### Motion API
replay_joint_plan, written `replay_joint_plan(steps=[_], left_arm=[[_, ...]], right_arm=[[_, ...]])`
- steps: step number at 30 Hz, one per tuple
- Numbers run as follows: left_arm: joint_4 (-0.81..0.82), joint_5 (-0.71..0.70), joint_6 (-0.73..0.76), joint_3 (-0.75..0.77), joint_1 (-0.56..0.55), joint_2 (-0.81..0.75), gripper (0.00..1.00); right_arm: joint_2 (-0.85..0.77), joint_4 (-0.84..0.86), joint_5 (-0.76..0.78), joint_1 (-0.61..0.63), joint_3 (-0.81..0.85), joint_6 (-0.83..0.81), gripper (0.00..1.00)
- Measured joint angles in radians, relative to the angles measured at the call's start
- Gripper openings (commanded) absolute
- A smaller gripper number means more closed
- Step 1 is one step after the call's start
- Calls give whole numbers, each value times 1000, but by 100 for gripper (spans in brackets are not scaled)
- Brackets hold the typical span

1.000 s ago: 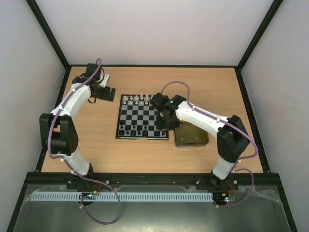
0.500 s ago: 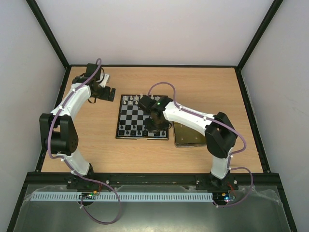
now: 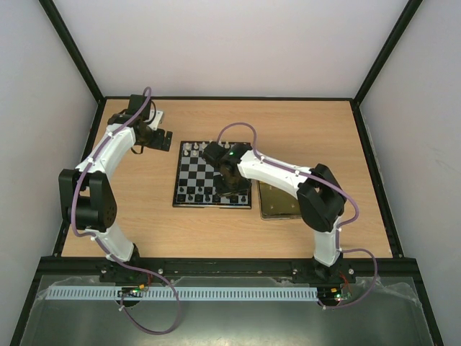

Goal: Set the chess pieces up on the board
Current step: Place the chess piece on the chessboard.

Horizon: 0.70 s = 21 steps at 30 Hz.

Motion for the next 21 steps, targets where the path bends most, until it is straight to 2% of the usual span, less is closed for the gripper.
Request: replay_joint_plan(steps=[21], left_arm=[[0, -6, 0, 0, 0, 0, 100]], right_arm=[[53, 6, -3, 5, 14, -12, 5]])
